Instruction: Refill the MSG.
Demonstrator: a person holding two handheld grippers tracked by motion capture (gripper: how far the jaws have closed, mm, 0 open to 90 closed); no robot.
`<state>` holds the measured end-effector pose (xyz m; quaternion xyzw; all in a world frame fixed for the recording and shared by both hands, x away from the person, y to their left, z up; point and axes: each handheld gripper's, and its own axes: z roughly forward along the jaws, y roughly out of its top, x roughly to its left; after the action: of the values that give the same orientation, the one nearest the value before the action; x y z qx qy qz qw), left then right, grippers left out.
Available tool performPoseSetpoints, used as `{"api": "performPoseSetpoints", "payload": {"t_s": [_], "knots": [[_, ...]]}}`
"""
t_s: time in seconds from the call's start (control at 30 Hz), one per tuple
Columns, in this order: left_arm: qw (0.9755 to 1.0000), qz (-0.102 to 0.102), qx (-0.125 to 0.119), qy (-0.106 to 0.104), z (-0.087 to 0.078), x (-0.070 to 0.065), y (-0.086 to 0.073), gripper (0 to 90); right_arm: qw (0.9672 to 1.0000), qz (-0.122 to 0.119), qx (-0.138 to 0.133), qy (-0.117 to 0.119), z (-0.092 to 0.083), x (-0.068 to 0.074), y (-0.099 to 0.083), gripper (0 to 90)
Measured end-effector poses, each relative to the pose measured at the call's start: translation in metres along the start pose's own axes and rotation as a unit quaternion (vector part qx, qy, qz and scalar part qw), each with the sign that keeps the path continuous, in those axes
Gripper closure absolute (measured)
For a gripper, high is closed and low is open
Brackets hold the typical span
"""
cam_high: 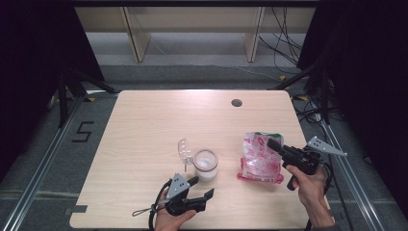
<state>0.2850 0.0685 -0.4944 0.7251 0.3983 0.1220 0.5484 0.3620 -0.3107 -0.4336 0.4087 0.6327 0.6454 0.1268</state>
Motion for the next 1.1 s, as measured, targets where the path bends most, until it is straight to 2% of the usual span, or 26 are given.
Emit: {"api": "performPoseSetpoints", "payload": {"t_s": [0.07, 0.13, 0.17, 0.2, 0.23, 0.33, 0.37, 0.47, 0.5, 0.6, 0.63, 0.73, 0.77, 0.83, 0.87, 0.9, 0.97, 1.0, 1.03, 1.07, 1.1], "knots": [[1.0000, -0.001, -0.004, -0.002, -0.003, 0.003, 0.000, 29.4, 0.9999, -0.002, -0.004, -0.011, -0.004, -0.006, -0.003, 90.0], [0.9999, 0.003, 0.002, 0.010, -0.008, 0.005, 0.001, 29.4, 0.9996, 0.004, 0.010, -0.026, -0.007, -0.010, -0.005, 90.0], [0.9999, 0.003, 0.002, 0.010, -0.008, 0.005, 0.001, 29.3, 0.9996, 0.004, 0.010, -0.026, -0.007, -0.010, -0.005, 90.0], [0.9999, 0.002, 0.000, 0.012, -0.012, 0.007, 0.001, 29.3, 0.9995, -0.004, 0.000, -0.030, -0.006, -0.016, -0.008, 90.0], [0.9999, 0.003, 0.000, 0.017, -0.014, 0.009, 0.002, 29.3, 0.9995, 0.008, 0.004, -0.030, -0.006, -0.016, -0.009, 90.0], [0.9998, -0.004, -0.005, 0.019, -0.018, 0.012, 0.002, 29.3, 0.9990, -0.005, 0.011, -0.042, -0.006, -0.019, -0.010, 90.0], [0.9998, -0.004, -0.005, 0.019, -0.018, 0.012, 0.002, 29.2, 0.9991, -0.003, 0.013, -0.040, -0.006, -0.019, -0.010, 90.0], [0.9995, 0.008, 0.008, 0.029, -0.024, 0.017, 0.004, 29.1, 0.9981, -0.006, 0.030, -0.054, -0.008, -0.020, -0.009, 90.0], [0.9994, 0.005, 0.006, 0.033, -0.025, 0.017, 0.005, 29.1, 0.9977, -0.006, 0.033, -0.060, -0.008, -0.021, -0.010, 90.0], [0.9989, 0.017, 0.018, 0.040, -0.029, 0.021, 0.005, 29.4, 0.9966, -0.001, 0.035, -0.074, -0.006, -0.022, -0.013, 90.0], [0.9985, 0.021, 0.024, 0.046, -0.030, 0.024, 0.005, 29.5, 0.9959, -0.010, 0.044, -0.078, -0.007, -0.025, -0.013, 90.0], [0.9974, 0.023, 0.038, 0.057, -0.033, 0.028, 0.007, 29.6, 0.9953, -0.008, 0.045, -0.085, -0.006, -0.028, -0.015, 90.0], [0.9973, 0.016, 0.041, 0.058, -0.034, 0.028, 0.008, 29.6, 0.9952, -0.002, 0.042, -0.088, -0.006, -0.030, -0.016, 90.0], [0.9970, 0.017, 0.042, 0.063, -0.035, 0.028, 0.009, 29.7, 0.9944, 0.006, 0.044, -0.096, -0.007, -0.031, -0.017, 90.0], [0.9965, 0.022, 0.046, 0.067, -0.036, 0.029, 0.012, 29.7, 0.9925, -0.016, 0.053, -0.109, -0.009, -0.036, -0.017, 90.0], [0.9958, 0.023, 0.050, 0.073, -0.038, 0.029, 0.014, 29.7, 0.9923, 0.008, 0.052, -0.113, -0.009, -0.033, -0.018, 89.9], [0.9958, 0.027, 0.049, 0.073, -0.037, 0.031, 0.017, 28.9, 0.9912, -0.013, 0.058, -0.118, -0.008, -0.035, -0.017, 89.4], [0.9949, 0.029, 0.052, 0.081, -0.037, 0.031, 0.019, 29.1, 0.9910, -0.014, 0.060, -0.119, -0.007, -0.035, -0.018, 89.4], [0.9953, 0.033, 0.051, 0.076, -0.036, 0.034, 0.020, 29.1, 0.9899, 0.002, 0.064, -0.126, -0.006, -0.033, -0.019, 89.4], [0.9954, 0.030, 0.050, 0.077, -0.036, 0.034, 0.021, 29.3, 0.9896, -0.015, 0.065, -0.127, -0.005, -0.036, -0.019, 89.3], [0.9960, 0.031, 0.046, 0.070, -0.036, 0.036, 0.023, 29.6, 0.9893, -0.017, 0.064, -0.130, -0.005, -0.037, -0.019, 89.1]]}}
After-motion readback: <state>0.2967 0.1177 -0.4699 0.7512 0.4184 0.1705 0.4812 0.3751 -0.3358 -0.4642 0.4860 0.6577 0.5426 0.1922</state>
